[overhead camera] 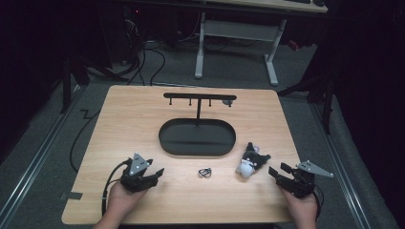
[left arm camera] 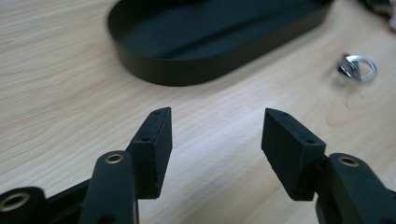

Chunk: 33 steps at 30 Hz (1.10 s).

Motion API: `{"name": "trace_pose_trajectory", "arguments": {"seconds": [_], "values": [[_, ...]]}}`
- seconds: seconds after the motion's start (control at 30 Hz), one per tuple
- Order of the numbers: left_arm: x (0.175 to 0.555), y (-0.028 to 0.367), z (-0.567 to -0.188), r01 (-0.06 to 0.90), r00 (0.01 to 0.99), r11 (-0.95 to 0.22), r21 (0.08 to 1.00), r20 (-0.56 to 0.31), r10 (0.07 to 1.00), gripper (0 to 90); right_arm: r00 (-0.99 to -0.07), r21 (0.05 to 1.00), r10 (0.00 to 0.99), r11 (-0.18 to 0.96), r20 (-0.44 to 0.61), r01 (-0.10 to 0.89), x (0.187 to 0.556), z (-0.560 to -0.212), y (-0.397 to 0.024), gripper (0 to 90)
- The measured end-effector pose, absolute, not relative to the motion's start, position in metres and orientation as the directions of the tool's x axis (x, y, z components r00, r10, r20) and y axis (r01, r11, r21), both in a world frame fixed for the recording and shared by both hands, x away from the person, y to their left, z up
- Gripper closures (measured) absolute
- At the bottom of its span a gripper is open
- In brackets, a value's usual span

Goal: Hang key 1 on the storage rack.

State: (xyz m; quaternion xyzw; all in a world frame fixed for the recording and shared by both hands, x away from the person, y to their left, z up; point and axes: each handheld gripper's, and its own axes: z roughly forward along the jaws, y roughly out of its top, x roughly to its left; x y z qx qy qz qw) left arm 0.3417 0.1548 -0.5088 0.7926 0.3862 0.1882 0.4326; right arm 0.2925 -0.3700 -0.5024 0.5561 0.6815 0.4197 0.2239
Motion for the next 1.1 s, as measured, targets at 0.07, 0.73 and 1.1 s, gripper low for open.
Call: {"name": "trace_pose_trajectory", "arguments": {"seconds": [0.07, 0.73, 1.1], "values": [[0.343, 0.157, -0.511, 0.438, 0.613, -0.332, 0.836, -0.008, 0.790, 44.1, -0.281, 0.818, 0.950, 0.053, 0.135, 0.573, 0.292, -0.503, -0.367, 42.4], [0.316, 0.193, -0.520, 0.479, 0.516, -0.325, 0.815, 0.039, 0.856, 41.3, -0.348, 0.739, 0.938, 0.244, -0.014, 0.628, 0.345, -0.514, -0.337, 88.6], [0.310, 0.200, -0.516, 0.478, 0.504, -0.283, 0.832, 0.005, 0.864, 41.2, -0.420, 0.817, 0.907, 0.232, 0.015, 0.528, 0.338, -0.484, -0.324, 86.1]]}}
